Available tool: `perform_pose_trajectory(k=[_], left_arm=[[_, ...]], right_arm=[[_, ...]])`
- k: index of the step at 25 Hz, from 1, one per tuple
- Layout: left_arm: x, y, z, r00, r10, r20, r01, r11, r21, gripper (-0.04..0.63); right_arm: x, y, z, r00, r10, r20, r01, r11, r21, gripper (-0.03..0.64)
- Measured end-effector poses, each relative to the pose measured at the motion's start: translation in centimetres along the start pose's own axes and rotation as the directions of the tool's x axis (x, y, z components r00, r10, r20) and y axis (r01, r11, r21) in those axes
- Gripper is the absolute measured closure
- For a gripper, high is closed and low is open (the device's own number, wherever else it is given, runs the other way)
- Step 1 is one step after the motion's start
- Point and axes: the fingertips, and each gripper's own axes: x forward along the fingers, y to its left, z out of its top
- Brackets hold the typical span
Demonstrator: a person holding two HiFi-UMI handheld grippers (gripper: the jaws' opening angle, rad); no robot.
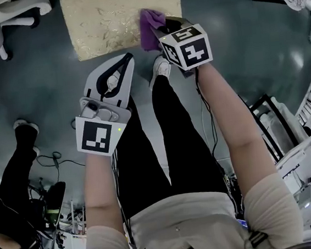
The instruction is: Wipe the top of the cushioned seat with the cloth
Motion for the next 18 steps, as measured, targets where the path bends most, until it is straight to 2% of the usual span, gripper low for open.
perform_pose_trajectory(k=[8, 18], left_arm=[[3.2, -3.3, 0.7, 1.0, -0.029, 0.011, 0.029, 1.0, 0.002, 0.583], [5.7, -5.1, 0.6, 1.0, -0.016, 0.016, 0.016, 1.0, -0.003, 0.583]], right_arm=[[-2.1, -3.8, -1.8, 1.0, -0.028, -0.01, 0.028, 1.0, 0.005, 0.528], [-3.6, -9.3, -5.4, 0.989, -0.131, -0.064, 0.132, 0.991, 0.001, 0.533]])
